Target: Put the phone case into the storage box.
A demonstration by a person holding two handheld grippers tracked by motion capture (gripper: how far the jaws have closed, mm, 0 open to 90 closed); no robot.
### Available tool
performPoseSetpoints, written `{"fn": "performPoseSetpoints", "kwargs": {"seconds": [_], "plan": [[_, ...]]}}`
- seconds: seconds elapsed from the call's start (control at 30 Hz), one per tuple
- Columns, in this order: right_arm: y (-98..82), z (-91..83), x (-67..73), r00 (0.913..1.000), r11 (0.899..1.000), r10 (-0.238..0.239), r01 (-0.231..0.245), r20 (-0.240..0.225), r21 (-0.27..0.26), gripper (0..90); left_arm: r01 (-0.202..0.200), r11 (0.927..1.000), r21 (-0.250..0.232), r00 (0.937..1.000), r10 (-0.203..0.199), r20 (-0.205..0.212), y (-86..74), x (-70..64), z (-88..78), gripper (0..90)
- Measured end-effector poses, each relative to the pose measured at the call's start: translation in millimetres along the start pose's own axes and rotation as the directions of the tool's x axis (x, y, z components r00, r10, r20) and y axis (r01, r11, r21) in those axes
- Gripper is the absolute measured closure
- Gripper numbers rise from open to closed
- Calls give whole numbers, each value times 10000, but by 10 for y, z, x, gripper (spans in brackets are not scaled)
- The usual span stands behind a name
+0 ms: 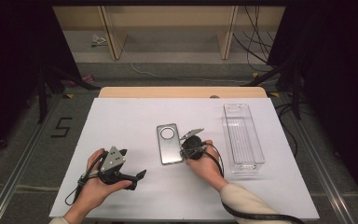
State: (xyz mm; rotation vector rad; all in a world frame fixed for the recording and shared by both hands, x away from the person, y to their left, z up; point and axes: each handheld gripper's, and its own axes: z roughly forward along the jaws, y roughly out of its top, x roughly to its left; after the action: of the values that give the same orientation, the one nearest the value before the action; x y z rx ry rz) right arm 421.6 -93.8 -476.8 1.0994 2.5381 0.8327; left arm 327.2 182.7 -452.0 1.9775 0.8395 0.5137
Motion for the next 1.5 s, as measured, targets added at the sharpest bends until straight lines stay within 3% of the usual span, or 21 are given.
{"fn": "performPoseSetpoints", "kwargs": {"seconds": [0.47,1.03,1.4,1.5], "plan": [[1,12,139,9991,9995,-305,307,-281,74,900,-56,10000,50,10000,56,26,-2,-1,3,6],[-1,19,154,9989,9998,-207,209,-419,51,899,-42,10000,54,10000,42,27,-4,-6,4,5],[9,10,162,9987,9998,-212,211,-471,-17,863,-34,10000,63,10000,33,61,-6,-5,8,5],[24,-6,144,9987,9994,-343,340,-377,-93,817,-39,10000,69,10000,39,54,-6,-6,8,5]]}}
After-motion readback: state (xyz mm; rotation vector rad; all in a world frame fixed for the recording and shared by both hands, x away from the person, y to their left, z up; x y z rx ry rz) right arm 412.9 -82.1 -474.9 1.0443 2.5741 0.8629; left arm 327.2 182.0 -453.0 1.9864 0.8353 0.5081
